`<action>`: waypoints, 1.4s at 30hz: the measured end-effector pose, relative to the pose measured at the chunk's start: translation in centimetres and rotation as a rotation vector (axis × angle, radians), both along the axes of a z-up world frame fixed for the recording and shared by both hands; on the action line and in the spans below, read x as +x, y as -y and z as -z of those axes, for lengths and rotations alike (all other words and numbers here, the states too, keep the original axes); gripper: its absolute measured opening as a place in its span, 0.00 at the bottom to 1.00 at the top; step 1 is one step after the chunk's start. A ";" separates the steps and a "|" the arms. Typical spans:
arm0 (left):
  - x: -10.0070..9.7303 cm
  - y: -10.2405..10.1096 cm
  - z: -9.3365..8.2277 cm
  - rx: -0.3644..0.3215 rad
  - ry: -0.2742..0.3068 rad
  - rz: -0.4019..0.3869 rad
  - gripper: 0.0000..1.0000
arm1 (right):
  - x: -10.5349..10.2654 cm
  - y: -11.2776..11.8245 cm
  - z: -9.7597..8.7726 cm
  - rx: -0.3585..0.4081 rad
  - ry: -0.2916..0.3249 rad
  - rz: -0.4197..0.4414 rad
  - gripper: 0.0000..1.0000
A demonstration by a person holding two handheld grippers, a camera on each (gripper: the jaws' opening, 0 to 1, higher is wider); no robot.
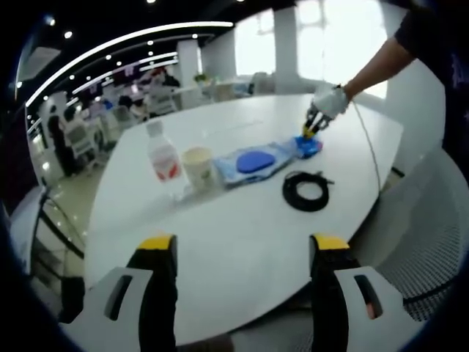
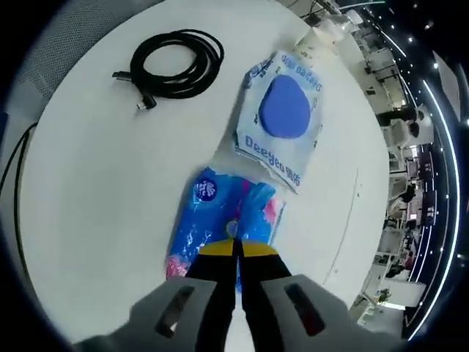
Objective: Arrange the tabletop items into an orderly group along one side of the table until the central work area is clear of visible clutter.
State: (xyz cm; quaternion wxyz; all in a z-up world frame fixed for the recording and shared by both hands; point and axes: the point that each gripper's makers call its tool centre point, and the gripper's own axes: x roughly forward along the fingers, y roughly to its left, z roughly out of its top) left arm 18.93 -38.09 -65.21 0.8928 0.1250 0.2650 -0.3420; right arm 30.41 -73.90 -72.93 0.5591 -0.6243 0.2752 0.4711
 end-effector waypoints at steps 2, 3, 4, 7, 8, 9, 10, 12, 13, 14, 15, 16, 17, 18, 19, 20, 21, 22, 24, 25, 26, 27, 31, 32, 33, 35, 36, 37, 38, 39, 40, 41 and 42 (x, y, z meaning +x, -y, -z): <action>0.0 0.0 0.0 0.001 0.000 0.000 0.70 | 0.3 0.1 -0.2 0.000 0.010 0.023 0.00; 0.0 0.0 0.0 0.001 0.000 -0.001 0.70 | 0.4 0.0 -0.4 0.012 0.007 0.040 0.00; 0.0 0.0 0.0 0.002 -0.001 -0.001 0.70 | 0.3 -0.1 -0.4 0.018 0.005 0.050 0.00; 0.0 0.0 0.0 0.004 -0.001 -0.002 0.70 | 1.0 0.5 -0.1 0.021 0.006 0.055 0.00; 0.0 0.0 0.0 0.004 -0.001 -0.002 0.70 | 1.0 0.5 0.0 0.022 0.000 0.060 0.00; 0.0 0.0 0.0 0.005 -0.001 -0.002 0.70 | 1.0 0.5 0.1 0.023 -0.001 0.061 0.00; 0.0 0.0 0.0 0.006 -0.001 -0.002 0.70 | 1.1 0.5 0.1 0.022 0.001 0.062 0.00; 0.0 0.0 0.0 0.004 -0.001 -0.003 0.70 | 1.2 0.5 0.3 0.024 -0.005 0.080 0.00; 0.0 -0.1 0.0 0.003 0.000 -0.004 0.70 | 1.5 0.8 0.5 0.028 -0.005 0.089 0.00; 0.1 -0.1 0.0 0.002 0.001 -0.005 0.70 | 1.7 1.0 0.6 0.032 -0.003 0.094 0.00; 0.1 -0.1 0.0 0.002 0.001 -0.005 0.70 | 2.0 1.2 0.8 0.034 -0.004 0.103 0.00; 0.1 -0.1 0.0 0.002 0.001 -0.006 0.70 | 2.1 1.3 0.9 0.039 -0.009 0.116 0.00; 0.1 -0.1 0.0 0.003 0.001 -0.006 0.70 | 2.2 1.4 0.9 0.042 -0.008 0.121 0.00; 0.1 -0.1 0.0 0.002 0.002 -0.006 0.70 | 2.3 1.5 0.9 0.043 -0.006 0.124 0.00; 0.1 -0.1 -0.1 0.001 0.003 -0.008 0.70 | 2.4 1.6 0.9 0.045 -0.005 0.138 0.01; 0.1 -0.1 -0.1 0.000 0.003 -0.009 0.70 | 2.4 1.6 0.9 0.051 -0.007 0.146 0.01; 0.1 -0.2 -0.1 0.000 0.004 -0.010 0.70 | 2.8 1.8 1.0 0.058 0.003 0.167 0.01; 0.1 -0.2 -0.1 -0.001 0.003 -0.009 0.70 | 2.9 1.9 1.1 0.062 0.003 0.183 0.01; 0.1 -0.2 -0.1 -0.001 0.003 -0.008 0.70 | 3.0 1.9 1.2 0.069 -0.003 0.197 0.01; 0.1 -0.2 -0.1 -0.001 0.004 -0.008 0.70 | 3.1 2.0 1.4 0.070 -0.005 0.199 0.01; 0.1 -0.2 0.0 -0.001 0.003 -0.008 0.70 | 3.2 2.0 1.4 0.071 -0.002 0.207 0.02; 0.1 -0.2 0.0 -0.002 0.004 -0.008 0.70 | 3.1 1.9 1.3 0.074 -0.003 0.217 0.03; 0.1 -0.2 -0.1 -0.004 0.006 -0.009 0.70 | 3.3 2.0 1.3 0.096 -0.003 0.255 0.13; 0.1 -0.2 -0.1 -0.005 0.007 -0.009 0.70 | 3.4 1.9 1.1 0.111 0.005 0.264 0.13; 0.1 -0.2 -0.1 -0.005 0.007 -0.008 0.70 | 3.4 1.9 0.9 0.118 0.010 0.272 0.13; 0.1 -0.1 -0.2 -0.009 0.010 -0.007 0.70 | 3.4 1.9 0.7 0.131 0.013 0.291 0.15; 0.1 -0.1 -0.3 -0.012 0.013 -0.007 0.70 | 3.3 1.8 0.6 0.137 0.014 0.297 0.16; 0.1 -0.1 -0.4 -0.014 0.014 -0.006 0.70 | 3.3 1.7 0.4 0.146 0.018 0.306 0.17; 0.1 -0.1 -0.4 -0.016 0.015 -0.005 0.70 | 3.2 1.6 0.3 0.152 0.018 0.311 0.18; 0.1 0.0 -0.5 -0.018 0.017 -0.003 0.70 | 3.2 1.5 0.3 0.167 0.019 0.322 0.19; 0.1 0.0 -0.5 -0.019 0.019 -0.001 0.70 | 3.1 1.5 0.2 0.174 0.022 0.333 0.20; 0.0 0.1 -0.6 -0.021 0.022 0.002 0.70 | 3.1 1.5 0.1 0.187 0.026 0.351 0.22; 0.0 0.1 -0.6 -0.024 0.022 0.003 0.70 | 3.1 1.5 -0.1 0.203 0.029 0.374 0.24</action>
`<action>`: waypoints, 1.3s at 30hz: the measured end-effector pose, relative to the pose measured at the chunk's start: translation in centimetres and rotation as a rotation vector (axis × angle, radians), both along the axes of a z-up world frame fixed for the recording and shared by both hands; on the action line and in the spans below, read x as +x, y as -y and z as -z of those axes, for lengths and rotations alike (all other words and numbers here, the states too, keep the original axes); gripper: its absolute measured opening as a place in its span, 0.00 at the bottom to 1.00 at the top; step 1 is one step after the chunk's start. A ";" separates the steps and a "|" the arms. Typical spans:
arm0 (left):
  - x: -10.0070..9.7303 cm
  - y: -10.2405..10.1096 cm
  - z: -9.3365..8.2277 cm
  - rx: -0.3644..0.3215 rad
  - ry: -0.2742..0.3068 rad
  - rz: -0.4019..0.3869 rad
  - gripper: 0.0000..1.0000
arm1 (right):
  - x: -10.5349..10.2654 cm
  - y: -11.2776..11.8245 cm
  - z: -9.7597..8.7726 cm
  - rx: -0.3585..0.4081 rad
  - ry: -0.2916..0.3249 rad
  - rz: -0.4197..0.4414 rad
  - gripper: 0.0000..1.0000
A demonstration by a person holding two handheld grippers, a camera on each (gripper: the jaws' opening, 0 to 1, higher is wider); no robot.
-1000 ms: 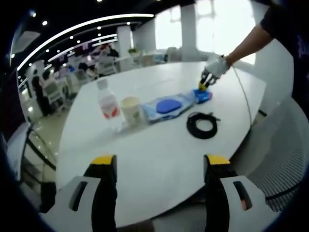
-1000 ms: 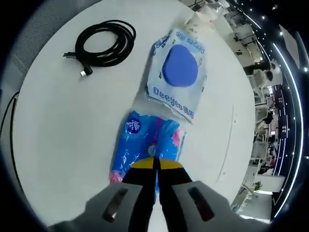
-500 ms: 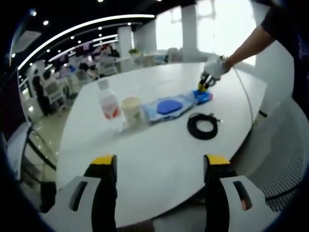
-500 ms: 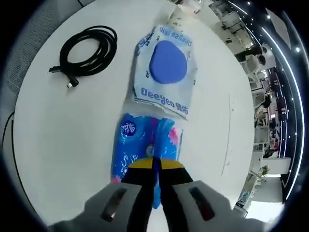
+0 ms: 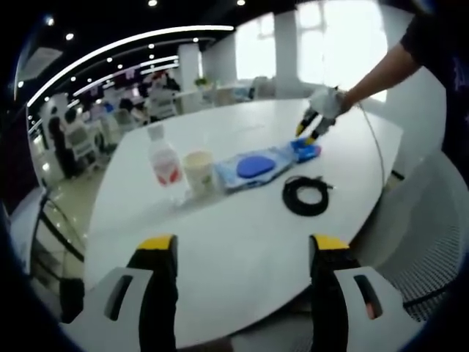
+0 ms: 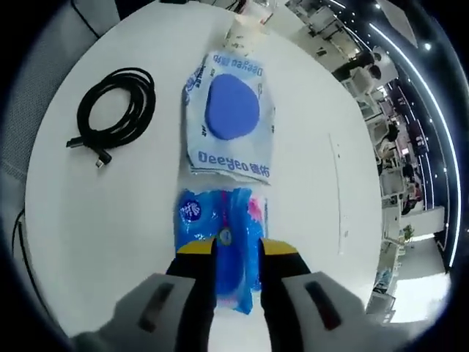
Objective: Arrange the tabletop items into an orderly group along one side of the table until the central work area is clear of visible clutter.
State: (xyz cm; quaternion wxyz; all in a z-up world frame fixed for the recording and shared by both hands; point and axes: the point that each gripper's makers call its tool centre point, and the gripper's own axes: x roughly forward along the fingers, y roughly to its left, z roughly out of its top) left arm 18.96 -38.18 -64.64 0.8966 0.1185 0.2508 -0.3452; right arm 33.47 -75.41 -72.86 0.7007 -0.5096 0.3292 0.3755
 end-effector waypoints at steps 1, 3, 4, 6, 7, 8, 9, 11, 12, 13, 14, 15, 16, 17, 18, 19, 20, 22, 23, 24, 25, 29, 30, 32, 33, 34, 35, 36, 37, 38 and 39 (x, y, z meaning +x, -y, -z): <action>0.0 0.1 -0.1 -0.003 0.002 0.003 0.70 | -0.4 -0.3 -0.5 0.017 0.006 0.027 0.25; -0.1 0.2 -0.2 -0.007 0.009 0.010 0.70 | -0.6 -0.4 -0.9 0.038 0.014 0.055 0.29; -0.1 0.3 -0.3 -0.009 0.010 0.013 0.71 | -0.7 -0.6 -1.2 0.064 0.022 0.087 0.30; -0.2 0.5 -0.5 -0.017 0.016 0.019 0.71 | -1.1 -0.8 -1.8 0.106 0.032 0.139 0.33; -0.2 0.5 -0.6 -0.022 0.020 0.020 0.71 | -1.3 -1.0 -2.1 0.126 0.036 0.158 0.35; -0.2 0.6 -0.7 -0.026 0.024 0.021 0.72 | -1.5 -1.3 -2.4 0.170 0.044 0.195 0.38; -0.1 0.6 -0.8 -0.032 0.028 0.021 0.72 | -1.6 -1.5 -2.5 0.192 0.043 0.216 0.40; -0.1 0.7 -0.9 -0.037 0.033 0.023 0.72 | -2.1 -1.7 -2.7 0.231 0.043 0.268 0.43; -0.2 0.8 -1.0 -0.041 0.036 0.028 0.73 | -2.4 -1.9 -2.9 0.249 0.044 0.284 0.45; -0.2 0.9 -1.0 -0.043 0.038 0.032 0.73 | -2.7 -2.2 -3.2 0.279 0.058 0.310 0.46; -0.3 1.0 -1.1 -0.043 0.041 0.038 0.73 | -3.0 -2.3 -3.2 0.295 0.057 0.331 0.47; -0.3 1.1 -1.1 -0.044 0.043 0.043 0.74 | -3.5 -2.4 -3.2 0.318 0.052 0.370 0.48; -0.3 1.1 -1.1 -0.046 0.044 0.048 0.74 | -3.7 -2.5 -3.2 0.339 0.053 0.396 0.49; -0.3 1.2 -1.2 -0.047 0.046 0.051 0.75 | -4.0 -2.7 -3.1 0.358 0.050 0.415 0.50; -0.3 1.2 -1.2 -0.049 0.050 0.052 0.75 | -4.4 -2.9 -3.1 0.382 0.051 0.440 0.51; -0.3 1.3 -1.3 -0.053 0.053 0.053 0.76 | -4.7 -3.0 -3.0 0.396 0.050 0.462 0.53; -0.3 1.3 -1.3 -0.054 0.054 0.053 0.76 | -5.1 -3.2 -2.9 0.408 0.046 0.476 0.54; -0.3 1.4 -1.5 -0.061 0.061 0.054 0.78 | -5.8 -3.7 -2.7 0.441 0.044 0.508 0.56; -0.3 1.4 -1.5 -0.062 0.063 0.055 0.78 | -6.1 -3.8 -2.6 0.450 0.043 0.520 0.58; -0.3 1.4 -1.6 -0.064 0.064 0.055 0.79 | -6.3 -4.0 -2.5 0.463 0.041 0.537 0.59; -0.3 1.5 -1.7 -0.067 0.067 0.056 0.80 | -6.9 -4.4 -2.4 0.487 0.028 0.563 0.59; -0.2 1.5 -1.8 -0.077 0.076 0.056 0.82 | -8.1 -5.5 -2.0 0.547 0.010 0.622 0.62; -0.2 1.5 -1.9 -0.078 0.079 0.055 0.83 | -8.4 -5.8 -1.9 0.558 0.006 0.626 0.62; -0.1 1.5 -1.9 -0.081 0.086 0.055 0.84 | -8.8 -6.2 -1.6 0.565 0.001 0.634 0.63; -0.1 1.5 -2.0 -0.082 0.088 0.055 0.84 | -9.2 -6.6 -1.3 0.579 -0.006 0.646 0.63; -0.1 1.5 -2.0 -0.082 0.088 0.056 0.85 | -9.4 -6.8 -1.1 0.587 -0.010 0.653 0.63; -0.1 1.6 -1.9 -0.084 0.087 0.058 0.85 | -9.7 -7.1 -0.8 0.601 -0.021 0.670 0.63; -0.1 1.6 -1.9 -0.083 0.087 0.059 0.85 | -9.9 -7.2 -0.7 0.610 -0.025 0.679 0.63; -0.1 1.6 -1.9 -0.083 0.089 0.060 0.86 | -10.1 -7.4 -0.6 0.620 -0.029 0.691 0.62; -0.1 1.5 -1.9 -0.083 0.088 0.060 0.86 | -10.5 -7.6 -0.4 0.637 -0.039 0.714 0.62; -0.1 1.5 -1.9 -0.084 0.088 0.059 0.86 | -10.6 -7.7 -0.3 0.641 -0.040 0.723 0.62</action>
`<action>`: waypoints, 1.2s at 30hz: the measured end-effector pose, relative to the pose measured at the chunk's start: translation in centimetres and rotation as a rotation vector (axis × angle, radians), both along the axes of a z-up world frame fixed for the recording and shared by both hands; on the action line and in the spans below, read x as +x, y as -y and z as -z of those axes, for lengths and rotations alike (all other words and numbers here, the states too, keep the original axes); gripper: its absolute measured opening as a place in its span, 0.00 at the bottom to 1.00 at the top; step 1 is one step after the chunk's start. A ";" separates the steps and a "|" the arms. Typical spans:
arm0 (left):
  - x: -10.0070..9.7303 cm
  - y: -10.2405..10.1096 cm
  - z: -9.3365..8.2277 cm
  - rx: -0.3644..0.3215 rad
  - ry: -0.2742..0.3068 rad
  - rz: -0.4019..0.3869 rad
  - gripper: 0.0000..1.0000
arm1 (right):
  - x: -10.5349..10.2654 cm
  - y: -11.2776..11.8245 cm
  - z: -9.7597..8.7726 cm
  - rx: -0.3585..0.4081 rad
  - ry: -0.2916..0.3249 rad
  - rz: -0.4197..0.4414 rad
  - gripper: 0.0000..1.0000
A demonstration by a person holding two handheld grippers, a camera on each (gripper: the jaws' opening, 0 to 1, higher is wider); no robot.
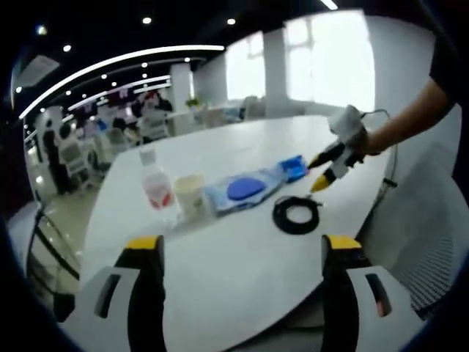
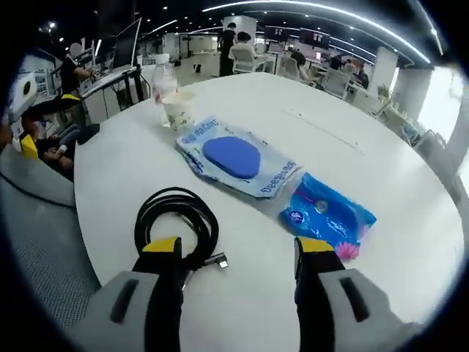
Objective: Arrange the tabletop items into an orderly group along one side of the table until the central work area is clear of visible clutter.
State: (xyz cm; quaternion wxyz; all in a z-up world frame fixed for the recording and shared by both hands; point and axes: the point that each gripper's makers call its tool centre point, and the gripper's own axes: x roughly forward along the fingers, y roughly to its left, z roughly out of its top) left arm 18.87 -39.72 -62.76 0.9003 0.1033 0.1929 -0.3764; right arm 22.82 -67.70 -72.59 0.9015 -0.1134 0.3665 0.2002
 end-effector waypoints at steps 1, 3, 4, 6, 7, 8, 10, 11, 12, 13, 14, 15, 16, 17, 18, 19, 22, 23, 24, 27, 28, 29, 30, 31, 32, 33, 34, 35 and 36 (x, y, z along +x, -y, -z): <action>0.0 0.0 0.0 -0.002 -0.001 -0.002 0.86 | -0.2 -0.1 0.2 0.000 -0.002 0.007 0.62; 0.1 -0.1 0.0 -0.003 -0.002 -0.007 0.86 | -0.6 -0.2 0.5 -0.006 0.011 0.011 0.62; 0.1 -0.1 0.0 -0.004 -0.002 -0.009 0.86 | -0.7 -0.3 0.7 -0.006 0.011 0.012 0.61; 0.2 -0.2 0.0 -0.004 0.000 -0.013 0.87 | -1.1 -0.6 1.1 -0.002 0.009 0.016 0.61; 0.2 -0.2 0.0 -0.003 -0.001 -0.016 0.87 | -1.2 -0.8 1.3 0.005 0.005 0.017 0.60; 0.2 -0.3 0.0 -0.003 -0.002 -0.016 0.87 | -1.4 -0.9 1.6 0.010 -0.003 0.021 0.60; 0.2 -0.3 0.0 -0.003 -0.002 -0.018 0.88 | -1.6 -1.1 1.8 0.012 -0.004 0.023 0.59; 0.2 -0.3 0.0 -0.003 0.001 -0.021 0.89 | -1.7 -1.3 1.9 0.016 -0.005 0.027 0.58; 0.3 -0.4 -0.1 -0.004 0.006 -0.026 0.90 | -1.8 -1.4 2.1 0.023 -0.005 0.033 0.57; 0.4 -0.5 -0.1 -0.007 0.011 -0.029 0.91 | -1.8 -1.5 2.2 0.029 -0.008 0.038 0.57; 0.4 -0.5 -0.2 -0.010 0.013 -0.032 0.91 | -1.8 -1.7 2.3 0.035 -0.008 0.044 0.56; 0.5 -0.5 -0.3 -0.013 0.015 -0.035 0.91 | -1.9 -1.8 2.4 0.041 -0.011 0.050 0.55; 0.5 -0.6 -0.3 -0.012 0.016 -0.038 0.92 | -1.9 -2.0 2.7 0.046 -0.016 0.052 0.54; 0.5 -0.6 -0.3 -0.012 0.015 -0.039 0.92 | -2.0 -2.3 2.9 0.049 -0.018 0.053 0.52; 0.5 -0.6 -0.3 -0.013 0.016 -0.040 0.93 | -2.0 -2.5 2.9 0.050 -0.019 0.053 0.51; 0.5 -0.6 -0.3 -0.013 0.019 -0.040 0.93 | -2.1 -2.7 3.1 0.053 -0.022 0.055 0.49; 0.6 -0.6 -0.4 -0.017 0.020 -0.043 0.93 | -2.1 -3.0 3.8 0.073 -0.043 0.077 0.45; 0.6 -0.6 -0.4 -0.018 0.021 -0.044 0.93 | -2.1 -3.1 3.9 0.069 -0.045 0.084 0.45; 0.6 -0.6 -0.4 -0.017 0.021 -0.045 0.93 | -2.1 -2.9 4.2 0.065 -0.048 0.097 0.45; 0.6 -0.7 -0.2 -0.014 0.010 -0.047 0.93 | -1.8 -2.6 4.2 0.079 -0.043 0.155 0.41; 0.6 -0.7 -0.2 -0.013 0.009 -0.047 0.93 | -1.8 -2.5 4.3 0.080 -0.043 0.166 0.39; 0.6 -0.7 -0.2 -0.012 0.010 -0.047 0.93 | -1.7 -2.5 4.3 0.082 -0.046 0.178 0.38; 0.6 -0.7 -0.2 -0.013 0.010 -0.047 0.93 | -1.7 -2.3 4.3 0.081 -0.047 0.199 0.37; 0.6 -0.7 -0.1 -0.012 0.008 -0.047 0.93 | -1.6 -2.2 4.4 0.075 -0.049 0.218 0.36; 0.6 -0.7 -0.1 -0.009 0.007 -0.047 0.93 | -1.6 -2.2 4.5 0.075 -0.051 0.225 0.35; 0.6 -0.7 -0.1 -0.008 0.007 -0.047 0.92 | -1.7 -2.2 4.6 0.076 -0.056 0.243 0.34; 0.6 -0.7 -0.1 -0.008 0.008 -0.048 0.92 | -1.8 -2.2 4.6 0.084 -0.059 0.259 0.32; 0.6 -0.8 -0.1 -0.008 0.007 -0.050 0.92 | -1.8 -2.2 4.6 0.080 -0.049 0.262 0.31; 0.6 -0.8 -0.1 -0.007 0.006 -0.052 0.92 | -1.8 -2.1 4.7 0.072 -0.046 0.266 0.29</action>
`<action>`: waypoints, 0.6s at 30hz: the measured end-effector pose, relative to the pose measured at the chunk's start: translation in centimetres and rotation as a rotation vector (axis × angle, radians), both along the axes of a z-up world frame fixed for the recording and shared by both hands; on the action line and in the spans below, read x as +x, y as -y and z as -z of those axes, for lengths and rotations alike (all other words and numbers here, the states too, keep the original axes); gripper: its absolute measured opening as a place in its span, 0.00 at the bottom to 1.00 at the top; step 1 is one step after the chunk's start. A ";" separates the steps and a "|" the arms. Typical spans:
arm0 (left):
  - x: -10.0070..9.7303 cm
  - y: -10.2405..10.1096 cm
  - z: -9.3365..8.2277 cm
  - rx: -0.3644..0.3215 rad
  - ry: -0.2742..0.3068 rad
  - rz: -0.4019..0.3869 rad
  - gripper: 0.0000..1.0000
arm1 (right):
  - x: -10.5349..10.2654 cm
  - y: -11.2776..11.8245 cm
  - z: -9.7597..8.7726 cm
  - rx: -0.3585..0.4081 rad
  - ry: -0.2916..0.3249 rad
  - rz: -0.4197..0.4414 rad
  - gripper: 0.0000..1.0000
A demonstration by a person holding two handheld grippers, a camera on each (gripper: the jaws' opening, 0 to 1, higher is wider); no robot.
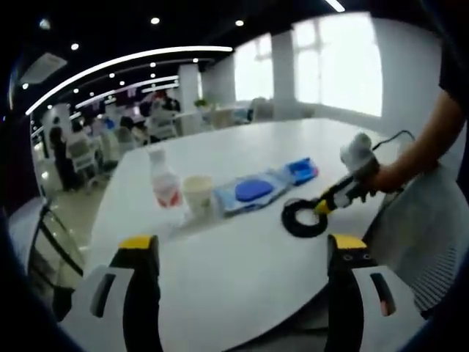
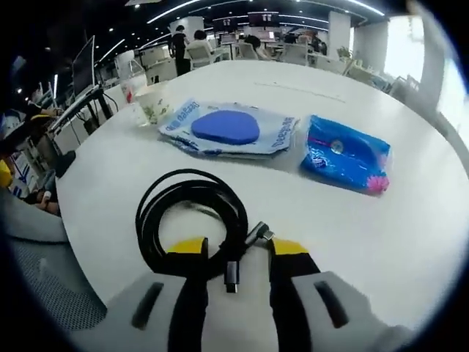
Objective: Arrange the tabletop items into an orderly group along one side of the table until the central work area is clear of visible clutter.
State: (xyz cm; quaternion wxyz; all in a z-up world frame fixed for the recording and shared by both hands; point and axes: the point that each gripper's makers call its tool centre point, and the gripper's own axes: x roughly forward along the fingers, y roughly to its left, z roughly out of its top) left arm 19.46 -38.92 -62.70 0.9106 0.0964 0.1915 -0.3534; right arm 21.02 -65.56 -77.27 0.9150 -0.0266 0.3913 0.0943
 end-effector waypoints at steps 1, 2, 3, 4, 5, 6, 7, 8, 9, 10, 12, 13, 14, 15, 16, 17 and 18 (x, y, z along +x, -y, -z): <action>0.0 0.0 0.0 0.001 0.000 -0.001 0.92 | -0.1 -0.4 0.0 0.007 0.003 -0.015 0.22; 0.0 0.0 0.0 0.001 0.000 -0.001 0.92 | -0.2 -0.1 0.0 -0.030 0.004 -0.014 0.21; 0.0 0.0 0.0 0.002 0.000 -0.001 0.92 | -0.2 -0.2 0.0 -0.038 0.006 -0.026 0.20; 0.0 0.0 0.1 0.004 -0.001 0.000 0.92 | -0.3 -0.3 0.0 -0.049 0.012 -0.028 0.19; 0.0 0.0 0.1 0.005 -0.002 0.000 0.92 | -0.4 -0.2 0.0 -0.061 0.013 -0.032 0.18; 0.0 0.0 0.1 0.006 -0.003 0.000 0.91 | -0.2 0.0 0.0 -0.063 0.017 -0.035 0.15; 0.0 0.0 0.1 0.008 -0.003 0.000 0.91 | -0.2 0.0 -0.1 -0.056 0.015 -0.035 0.14; 0.0 -0.1 0.1 0.010 -0.002 -0.003 0.91 | -0.2 0.0 -0.1 -0.054 0.012 -0.035 0.14; 0.0 -0.1 0.1 0.009 -0.002 -0.004 0.91 | -0.2 -0.1 -0.1 -0.058 0.013 -0.038 0.14; 0.0 -0.1 0.0 0.009 -0.002 -0.007 0.91 | -0.2 0.0 -0.1 -0.056 0.012 -0.038 0.14; 0.0 0.0 -0.1 0.008 0.000 -0.010 0.91 | -0.2 0.0 -0.1 -0.051 0.011 -0.035 0.13; 0.0 0.0 -0.1 0.007 0.000 -0.011 0.91 | -0.2 -0.1 -0.1 -0.053 0.012 -0.036 0.13; 0.0 0.0 -0.1 0.009 0.000 -0.010 0.91 | -0.2 -0.1 -0.2 -0.058 0.012 -0.040 0.13; 0.0 0.0 -0.1 0.009 0.000 -0.010 0.91 | -0.2 -0.1 -0.2 -0.061 0.011 -0.048 0.13; 0.0 0.1 -0.2 0.008 0.000 -0.009 0.91 | -0.2 -0.2 -0.2 -0.059 0.009 -0.052 0.12; -0.1 0.1 -0.2 0.007 0.000 -0.009 0.90 | -0.3 -0.3 -0.4 -0.051 0.004 -0.053 0.12; -0.1 0.1 -0.2 0.008 -0.002 -0.009 0.90 | -0.3 -0.4 -0.5 -0.048 0.006 -0.054 0.12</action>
